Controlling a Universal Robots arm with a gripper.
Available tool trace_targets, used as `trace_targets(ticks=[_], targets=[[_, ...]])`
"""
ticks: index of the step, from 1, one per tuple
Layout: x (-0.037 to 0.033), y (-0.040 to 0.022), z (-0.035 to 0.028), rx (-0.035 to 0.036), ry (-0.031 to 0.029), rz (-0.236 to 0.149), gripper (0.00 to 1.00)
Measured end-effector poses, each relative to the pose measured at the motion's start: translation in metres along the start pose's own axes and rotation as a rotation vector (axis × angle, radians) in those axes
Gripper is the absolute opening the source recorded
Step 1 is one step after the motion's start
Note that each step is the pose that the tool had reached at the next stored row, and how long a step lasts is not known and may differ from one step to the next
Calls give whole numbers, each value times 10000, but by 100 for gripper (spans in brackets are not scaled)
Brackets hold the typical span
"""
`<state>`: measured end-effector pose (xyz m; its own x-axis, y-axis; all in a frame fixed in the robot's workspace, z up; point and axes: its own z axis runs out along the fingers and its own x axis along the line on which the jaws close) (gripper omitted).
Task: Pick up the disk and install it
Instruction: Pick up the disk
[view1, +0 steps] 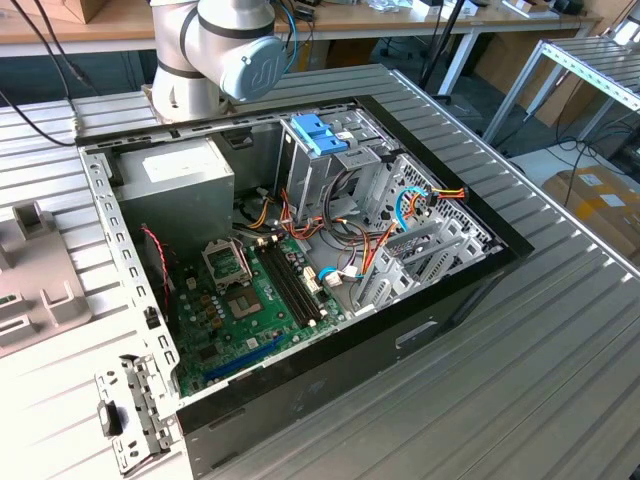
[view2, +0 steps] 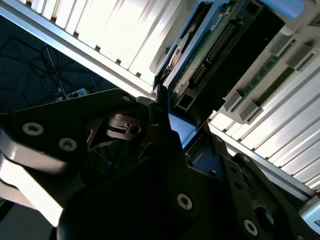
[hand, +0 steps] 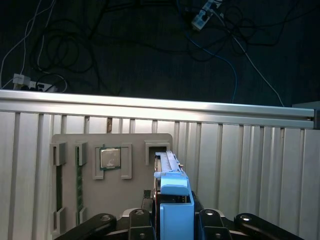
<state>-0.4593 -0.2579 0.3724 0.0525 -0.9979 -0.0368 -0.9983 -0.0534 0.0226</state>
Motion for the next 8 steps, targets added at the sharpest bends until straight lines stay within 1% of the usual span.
trace_targets(ticks=[8], targets=[[-1, 1, -35, 1, -3, 0, 37]])
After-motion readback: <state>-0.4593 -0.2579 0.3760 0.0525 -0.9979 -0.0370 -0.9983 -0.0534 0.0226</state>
